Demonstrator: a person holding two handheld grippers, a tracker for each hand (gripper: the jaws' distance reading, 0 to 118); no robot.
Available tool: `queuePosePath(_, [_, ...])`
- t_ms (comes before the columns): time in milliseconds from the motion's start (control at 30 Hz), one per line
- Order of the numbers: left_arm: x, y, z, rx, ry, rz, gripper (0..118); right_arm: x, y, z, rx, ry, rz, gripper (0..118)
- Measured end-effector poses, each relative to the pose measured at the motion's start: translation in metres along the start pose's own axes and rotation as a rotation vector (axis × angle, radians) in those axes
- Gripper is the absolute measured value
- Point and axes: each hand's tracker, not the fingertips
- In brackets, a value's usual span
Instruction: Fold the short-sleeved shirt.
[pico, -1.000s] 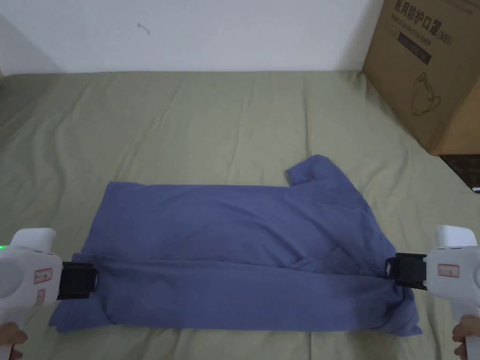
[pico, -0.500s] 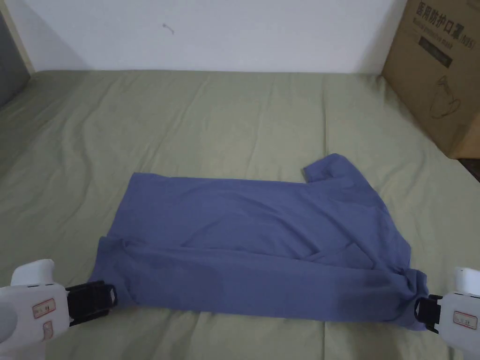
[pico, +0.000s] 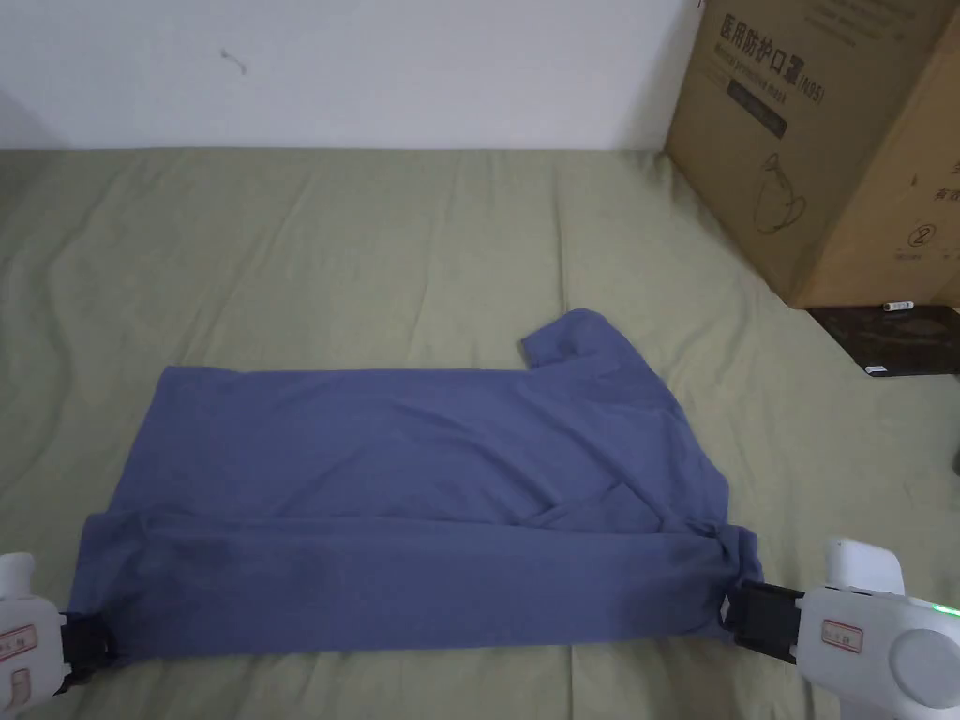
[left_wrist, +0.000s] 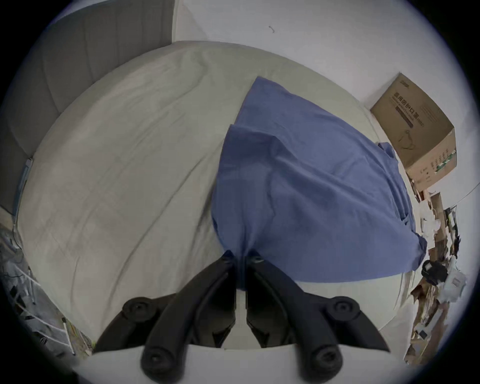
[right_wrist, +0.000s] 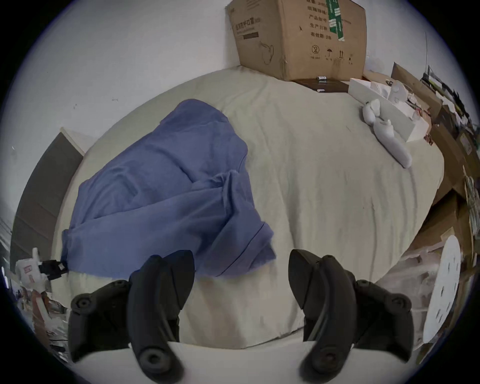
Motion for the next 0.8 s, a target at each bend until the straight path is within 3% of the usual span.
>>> queuePosePath(100, [0.006,0.001,0.007,0.011,0.006,-0.037,4,0.001,0.008,-0.021,-0.035,0.019,-0.002,78])
queuePosePath(133, [0.009,0.002,0.008,0.009,0.014,-0.055,4,0.0,0.008,-0.029,-0.071,0.029,-0.022,61])
queuePosePath(167, [0.009,0.002,0.008,0.005,0.023,-0.075,4,0.0,0.007,-0.036,-0.077,0.038,-0.006,27])
queuePosePath(200, [0.01,0.002,0.009,0.004,0.027,-0.086,4,-0.005,0.002,-0.042,-0.087,0.004,0.016,0])
queuePosePath(333, [0.011,0.001,0.015,-0.008,0.034,-0.124,4,-0.011,-0.004,-0.036,-0.077,-0.006,-0.012,0])
queuePosePath(667, [0.002,-0.02,0.058,-0.009,0.022,-0.212,4,-0.006,0.023,0.032,-0.043,0.065,0.073,0])
queuePosePath(800, [-0.006,-0.053,0.064,-0.046,0.036,-0.227,4,-0.005,-0.003,0.034,-0.096,0.032,0.133,0])
